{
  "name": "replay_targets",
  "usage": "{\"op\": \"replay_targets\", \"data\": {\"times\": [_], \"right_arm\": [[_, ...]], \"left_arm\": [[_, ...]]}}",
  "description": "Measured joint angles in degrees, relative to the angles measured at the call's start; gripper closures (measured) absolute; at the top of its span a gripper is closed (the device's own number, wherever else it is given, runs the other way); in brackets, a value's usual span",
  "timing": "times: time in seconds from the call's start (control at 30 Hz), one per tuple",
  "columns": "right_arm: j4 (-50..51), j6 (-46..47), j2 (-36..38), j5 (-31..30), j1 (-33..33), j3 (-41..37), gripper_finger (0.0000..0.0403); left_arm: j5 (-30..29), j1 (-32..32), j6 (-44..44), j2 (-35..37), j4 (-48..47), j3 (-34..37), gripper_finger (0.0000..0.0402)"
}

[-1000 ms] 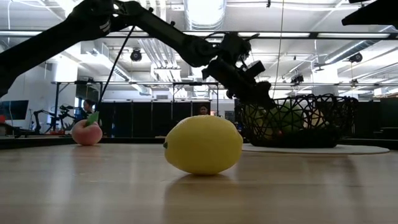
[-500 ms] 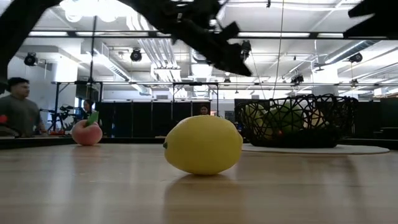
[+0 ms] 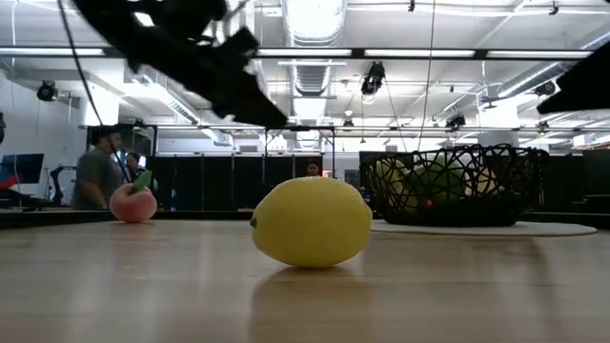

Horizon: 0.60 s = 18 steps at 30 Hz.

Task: Build produce basket
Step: Put the yellow lemon into the black wire basket

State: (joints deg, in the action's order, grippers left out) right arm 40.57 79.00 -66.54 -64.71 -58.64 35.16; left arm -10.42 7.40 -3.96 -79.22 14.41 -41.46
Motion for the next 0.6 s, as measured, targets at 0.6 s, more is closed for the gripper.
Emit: {"op": "replay_targets", "data": {"times": [0.6], "right_arm": [[-53.9,-44.4,-16.3,27.8,16.3,-3.5,0.0078]], "left_arm": [[-18.5,-26.5,32.4,4.5,0.7,17.9,0.0199]]}}
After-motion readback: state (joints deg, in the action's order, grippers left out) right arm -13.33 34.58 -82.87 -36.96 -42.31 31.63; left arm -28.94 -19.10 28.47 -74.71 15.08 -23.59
